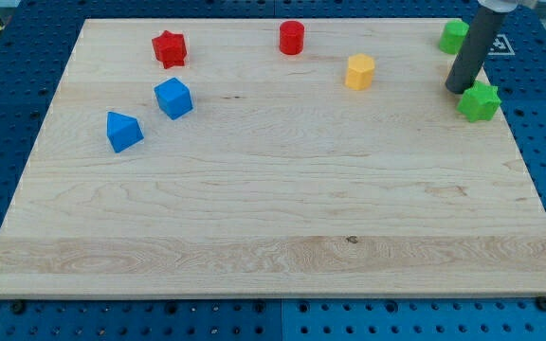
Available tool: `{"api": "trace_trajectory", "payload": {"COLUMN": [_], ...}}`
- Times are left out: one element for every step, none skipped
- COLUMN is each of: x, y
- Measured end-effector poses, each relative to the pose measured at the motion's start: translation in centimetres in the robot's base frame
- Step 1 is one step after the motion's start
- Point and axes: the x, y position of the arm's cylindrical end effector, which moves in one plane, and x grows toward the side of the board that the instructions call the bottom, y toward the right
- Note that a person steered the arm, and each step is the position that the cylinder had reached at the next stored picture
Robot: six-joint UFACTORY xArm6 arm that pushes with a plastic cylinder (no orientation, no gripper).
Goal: Move the green star slightly down
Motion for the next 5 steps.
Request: {"api": "trace_trajectory", "payload": {"x": [-0.7,-0.3,1.6,5.2,6.2], "y": [1.9,4.6,5.5,3.8,3.8]}}
